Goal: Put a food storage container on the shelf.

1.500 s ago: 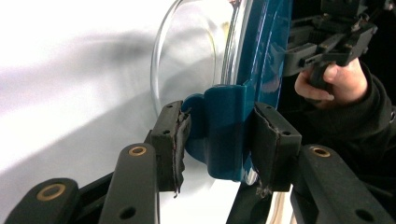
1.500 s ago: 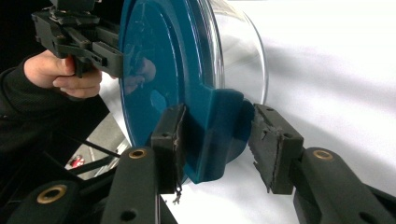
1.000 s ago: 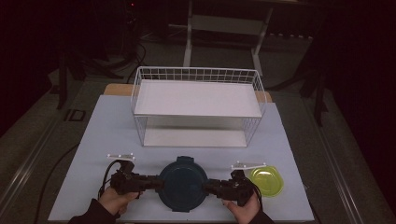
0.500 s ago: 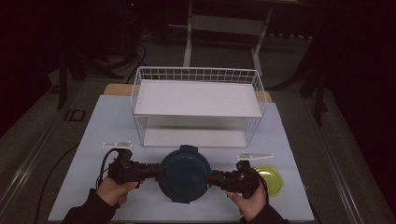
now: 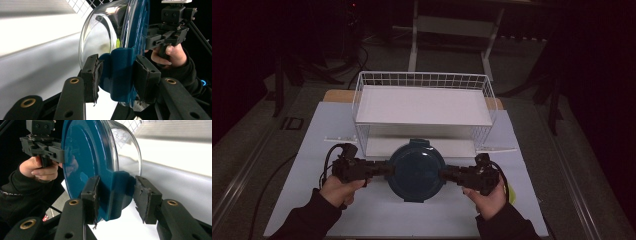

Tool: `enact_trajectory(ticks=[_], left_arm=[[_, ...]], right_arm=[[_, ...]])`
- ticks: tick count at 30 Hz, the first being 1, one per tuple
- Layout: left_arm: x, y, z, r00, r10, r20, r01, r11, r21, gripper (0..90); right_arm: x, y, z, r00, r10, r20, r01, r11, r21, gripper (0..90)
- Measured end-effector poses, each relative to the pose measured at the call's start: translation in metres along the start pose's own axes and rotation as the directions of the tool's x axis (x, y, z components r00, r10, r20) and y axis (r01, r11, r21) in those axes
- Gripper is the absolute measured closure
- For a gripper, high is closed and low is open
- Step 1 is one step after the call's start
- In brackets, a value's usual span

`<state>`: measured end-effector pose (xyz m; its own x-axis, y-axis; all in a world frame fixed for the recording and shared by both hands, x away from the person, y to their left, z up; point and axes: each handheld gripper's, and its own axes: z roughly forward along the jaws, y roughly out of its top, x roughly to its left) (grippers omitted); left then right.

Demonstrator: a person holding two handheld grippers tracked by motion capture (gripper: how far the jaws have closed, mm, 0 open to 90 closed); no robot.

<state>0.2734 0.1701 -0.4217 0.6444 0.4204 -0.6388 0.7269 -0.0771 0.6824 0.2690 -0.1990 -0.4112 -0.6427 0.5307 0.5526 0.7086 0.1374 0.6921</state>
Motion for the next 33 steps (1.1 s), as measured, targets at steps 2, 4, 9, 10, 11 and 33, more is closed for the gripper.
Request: enact_trajectory(ticks=[2,4,9,10,11,33], left_arm=[[-0.001,0.006,0.0,1.0,0.001,-0.002,-0.001,1.0,-0.003,57.5],[-0.003,0.011,0.001,1.0,0.002,-0.002,-0.002,1.0,-0.007,57.5],[-0.006,0.026,0.001,1.0,0.01,-0.003,-0.01,0.9997,-0.024,57.5],[-0.007,0.028,0.002,1.0,0.008,-0.001,-0.008,0.9997,-0.024,57.5],[-0.008,0.032,0.002,1.0,0.01,-0.001,-0.01,0.9995,-0.03,57.5],[-0.009,0.131,0.005,0.9991,0.035,-0.021,-0.038,0.9933,-0.109,57.0]], right_arm=[[0.0,0.005,-0.002,1.0,0.001,0.001,-0.001,1.0,-0.009,56.4],[0.0,0.01,-0.005,1.0,0.001,0.002,-0.001,1.0,-0.014,56.4],[-0.001,0.024,-0.01,1.0,-0.004,0.006,0.004,1.0,-0.024,56.4],[-0.001,0.028,-0.012,1.0,-0.002,0.006,0.002,1.0,-0.03,56.4],[-0.001,0.031,-0.013,1.0,-0.002,0.008,0.003,1.0,-0.03,56.4],[-0.011,0.133,-0.036,0.9991,-0.024,0.035,0.028,0.993,-0.112,56.4]])
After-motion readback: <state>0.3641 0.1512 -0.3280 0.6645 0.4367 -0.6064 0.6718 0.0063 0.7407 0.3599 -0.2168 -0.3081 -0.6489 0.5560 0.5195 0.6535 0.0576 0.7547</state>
